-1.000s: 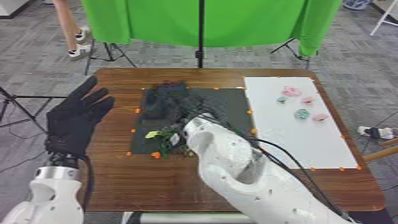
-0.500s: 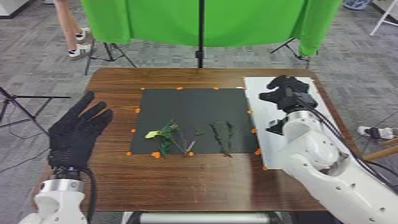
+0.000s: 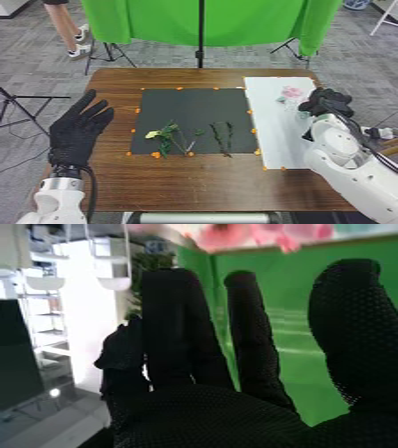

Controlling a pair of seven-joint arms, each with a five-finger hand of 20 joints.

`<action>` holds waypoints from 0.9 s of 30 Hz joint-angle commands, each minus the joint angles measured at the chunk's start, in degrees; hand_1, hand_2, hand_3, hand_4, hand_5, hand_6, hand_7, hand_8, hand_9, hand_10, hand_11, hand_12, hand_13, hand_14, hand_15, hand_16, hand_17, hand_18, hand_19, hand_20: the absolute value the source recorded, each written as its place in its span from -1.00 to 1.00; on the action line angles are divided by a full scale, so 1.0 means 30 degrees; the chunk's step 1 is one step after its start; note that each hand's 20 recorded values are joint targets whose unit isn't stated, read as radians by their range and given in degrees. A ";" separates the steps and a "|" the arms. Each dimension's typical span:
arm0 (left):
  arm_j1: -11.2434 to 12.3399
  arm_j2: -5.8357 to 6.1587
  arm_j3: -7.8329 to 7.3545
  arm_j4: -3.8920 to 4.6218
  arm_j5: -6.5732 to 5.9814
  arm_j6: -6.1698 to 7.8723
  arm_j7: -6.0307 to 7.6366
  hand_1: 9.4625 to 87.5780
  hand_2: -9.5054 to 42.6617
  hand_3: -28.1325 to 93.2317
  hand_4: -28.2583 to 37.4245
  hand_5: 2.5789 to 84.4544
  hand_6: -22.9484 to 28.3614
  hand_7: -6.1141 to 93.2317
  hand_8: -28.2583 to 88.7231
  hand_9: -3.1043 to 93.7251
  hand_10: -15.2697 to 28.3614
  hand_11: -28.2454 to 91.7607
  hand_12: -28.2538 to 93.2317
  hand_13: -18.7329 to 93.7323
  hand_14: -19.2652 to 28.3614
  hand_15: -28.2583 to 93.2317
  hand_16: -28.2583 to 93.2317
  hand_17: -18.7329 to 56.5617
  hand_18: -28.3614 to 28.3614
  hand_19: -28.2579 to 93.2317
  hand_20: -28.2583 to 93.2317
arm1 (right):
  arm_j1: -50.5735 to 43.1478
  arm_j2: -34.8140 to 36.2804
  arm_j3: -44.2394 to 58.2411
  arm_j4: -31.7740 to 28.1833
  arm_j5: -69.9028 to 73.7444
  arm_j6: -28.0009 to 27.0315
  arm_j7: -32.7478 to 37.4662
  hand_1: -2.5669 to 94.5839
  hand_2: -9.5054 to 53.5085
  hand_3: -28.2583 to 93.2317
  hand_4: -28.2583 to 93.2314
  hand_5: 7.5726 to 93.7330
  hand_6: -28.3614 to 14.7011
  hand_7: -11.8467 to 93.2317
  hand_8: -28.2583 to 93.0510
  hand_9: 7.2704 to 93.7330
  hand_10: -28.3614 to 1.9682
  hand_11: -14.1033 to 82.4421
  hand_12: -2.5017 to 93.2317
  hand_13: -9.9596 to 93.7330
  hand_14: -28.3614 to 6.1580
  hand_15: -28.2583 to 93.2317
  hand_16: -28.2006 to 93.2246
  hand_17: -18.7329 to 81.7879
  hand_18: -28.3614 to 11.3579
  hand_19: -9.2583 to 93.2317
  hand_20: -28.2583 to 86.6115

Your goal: Arrange flowers

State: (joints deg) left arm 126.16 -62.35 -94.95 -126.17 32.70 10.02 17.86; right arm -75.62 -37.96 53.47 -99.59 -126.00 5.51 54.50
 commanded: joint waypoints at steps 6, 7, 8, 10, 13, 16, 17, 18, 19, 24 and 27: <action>-0.0287 -0.0446 -0.0032 0.0042 0.0297 -0.0209 -0.0643 -0.59 -0.35 0.78 -0.79 -0.10 0.27 -0.61 -0.68 -0.17 0.65 -0.09 -0.35 -0.18 0.97 0.37 -0.68 -0.72 1.00 0.45 -0.45 | 0.1133 -0.0729 -0.2316 0.1530 -0.0079 -0.0874 0.0111 -0.30 -1.00 0.78 -1.00 0.05 0.44 -0.42 -0.78 0.11 -0.33 -0.05 -0.63 0.09 -0.36 0.81 -0.39 -0.34 -0.81 0.89 0.60; -0.0342 -0.0426 0.0028 0.0044 0.0249 -0.0107 -0.0643 -0.59 -0.35 0.77 -0.79 -0.10 0.27 -0.61 -0.68 -0.17 0.65 -0.09 -0.35 -0.18 0.97 0.37 -0.68 -0.72 1.00 0.45 -0.45 | 0.1149 -0.0745 -0.2406 0.1586 -0.0235 -0.0928 0.0116 -0.30 -1.00 0.78 -1.00 0.05 0.45 -0.42 -0.78 0.12 -0.31 -0.04 -0.63 0.10 -0.36 0.81 -0.39 -0.33 -0.81 0.89 0.60; -0.0310 -0.0423 -0.0013 0.0041 0.0273 -0.0222 -0.0650 -0.59 -0.35 0.77 -0.79 -0.10 0.27 -0.61 -0.68 -0.17 0.65 -0.09 -0.35 -0.18 0.97 0.37 -0.68 -0.72 1.00 0.45 -0.45 | 0.1191 -0.0776 -0.2525 0.1637 -0.0365 -0.0905 0.0107 -0.29 -1.00 0.78 -1.00 0.06 0.46 -0.42 -0.78 0.13 -0.31 -0.02 -0.63 0.10 -0.35 0.82 -0.39 -0.33 -0.80 0.89 0.60; -0.0252 -0.0395 -0.0048 0.0032 0.0302 -0.0220 -0.0629 -0.59 -0.35 0.77 -0.79 -0.10 0.28 -0.61 -0.68 -0.17 0.65 -0.09 -0.35 -0.18 0.97 0.37 -0.68 -0.72 1.00 0.45 -0.45 | 0.1285 -0.0737 -0.3005 0.1769 -0.0928 -0.0506 0.0303 -0.27 -1.00 0.77 -1.00 0.10 0.48 -0.42 -0.78 0.17 -0.29 0.01 -0.63 0.12 -0.33 0.83 -0.39 -0.32 -0.80 0.90 0.61; -0.0075 -0.0405 -0.0102 -0.0018 0.0253 -0.0142 -0.0563 -0.59 -0.35 0.77 -0.79 -0.10 0.28 -0.61 -0.68 -0.17 0.65 -0.09 -0.35 -0.19 0.97 0.37 -0.68 -0.72 1.00 0.45 -0.45 | 0.1549 -0.0876 -0.3723 0.2078 -0.1863 0.0105 0.0491 -0.21 -1.00 0.75 -1.00 0.26 0.55 -0.43 -0.78 0.28 -0.08 0.08 -0.63 0.21 -0.23 0.83 -0.36 -0.28 -0.80 0.92 0.60; -0.0029 -0.0501 -0.0150 -0.0037 0.0264 -0.0118 -0.0683 -0.59 -0.35 0.78 -0.79 -0.10 0.28 -0.61 -0.68 -0.17 0.65 -0.09 -0.35 -0.18 0.97 0.37 -0.68 -0.72 1.00 0.45 -0.45 | 0.1623 -0.0856 -0.4187 0.2133 -0.2300 0.0606 0.0651 -0.07 -1.00 0.64 -1.00 0.51 0.56 -0.45 -0.66 0.50 0.00 0.07 -0.60 0.33 -0.09 0.82 -0.31 -0.21 -0.78 0.96 0.55; -0.0037 -0.0558 -0.0176 -0.0029 0.0318 -0.0134 -0.0761 -0.59 -0.35 0.78 -0.79 -0.10 0.28 -0.61 -0.68 -0.17 0.65 -0.09 -0.35 -0.18 0.97 0.37 -0.68 -0.72 1.00 0.45 -0.45 | 0.1589 -0.0814 -0.4324 0.2178 -0.2581 0.0797 0.0631 -0.03 -1.00 0.60 -1.00 0.56 0.55 -0.46 -0.62 0.52 0.01 0.06 -0.59 0.34 -0.07 0.82 -0.31 -0.20 -0.77 0.96 0.54; -0.0046 -0.0561 -0.0186 -0.0034 0.0341 -0.0133 -0.0748 -0.59 -0.35 0.77 -0.79 -0.10 0.28 -0.61 -0.68 -0.17 0.65 -0.09 -0.35 -0.18 0.97 0.37 -0.68 -0.72 1.00 0.45 -0.45 | 0.1661 -0.0793 -0.4440 0.2203 -0.2657 0.0721 0.0560 0.02 -1.00 0.56 -1.00 0.61 0.55 -0.47 -0.60 0.56 0.06 0.06 -0.57 0.36 -0.05 0.82 -0.30 -0.19 -0.77 0.97 0.53; -0.0086 -0.0645 -0.0219 -0.0008 0.0369 -0.0209 -0.0870 -0.59 -0.35 0.78 -0.79 -0.10 0.28 -0.60 -0.68 -0.17 0.65 -0.09 -0.35 -0.18 0.97 0.37 -0.68 -0.72 1.00 0.45 -0.45 | 0.1532 -0.0769 -0.4359 0.2144 -0.2631 0.0716 0.0542 0.06 -1.00 0.52 -1.00 0.65 0.55 -0.48 -0.59 0.59 0.09 0.04 -0.53 0.38 -0.03 0.82 -0.29 -0.18 -0.77 0.98 0.53; -0.0237 -0.0711 -0.0185 0.0052 0.0410 -0.0259 -0.0921 -0.59 -0.35 0.78 -0.79 -0.09 0.28 -0.60 -0.68 -0.17 0.65 -0.09 -0.35 -0.18 0.97 0.37 -0.68 -0.72 1.00 0.45 -0.45 | 0.1649 -0.0658 -0.4604 0.2024 -0.2623 0.1400 0.0577 0.04 -1.00 0.54 -1.00 0.66 0.52 -0.50 -0.57 0.62 0.13 0.03 -0.50 0.39 -0.02 0.82 -0.28 -0.17 -0.79 0.99 0.52; -0.0154 -0.0697 -0.0188 0.0020 0.0420 -0.0236 -0.0887 -0.59 -0.34 0.78 -0.79 -0.09 0.28 -0.60 -0.68 -0.17 0.65 -0.09 -0.35 -0.18 0.97 0.37 -0.68 -0.72 1.00 0.45 -0.45 | 0.1828 -0.0638 -0.4960 0.2136 -0.2911 0.1842 0.0633 0.08 -1.00 0.51 -1.00 0.71 0.53 -0.49 -0.57 0.64 0.15 0.02 -0.49 0.40 -0.02 0.82 -0.28 -0.17 -0.77 1.00 0.52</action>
State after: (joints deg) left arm 125.17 -63.81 -95.50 -126.19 33.44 9.87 15.81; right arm -70.03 -40.09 40.59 -93.33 -133.62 8.30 56.09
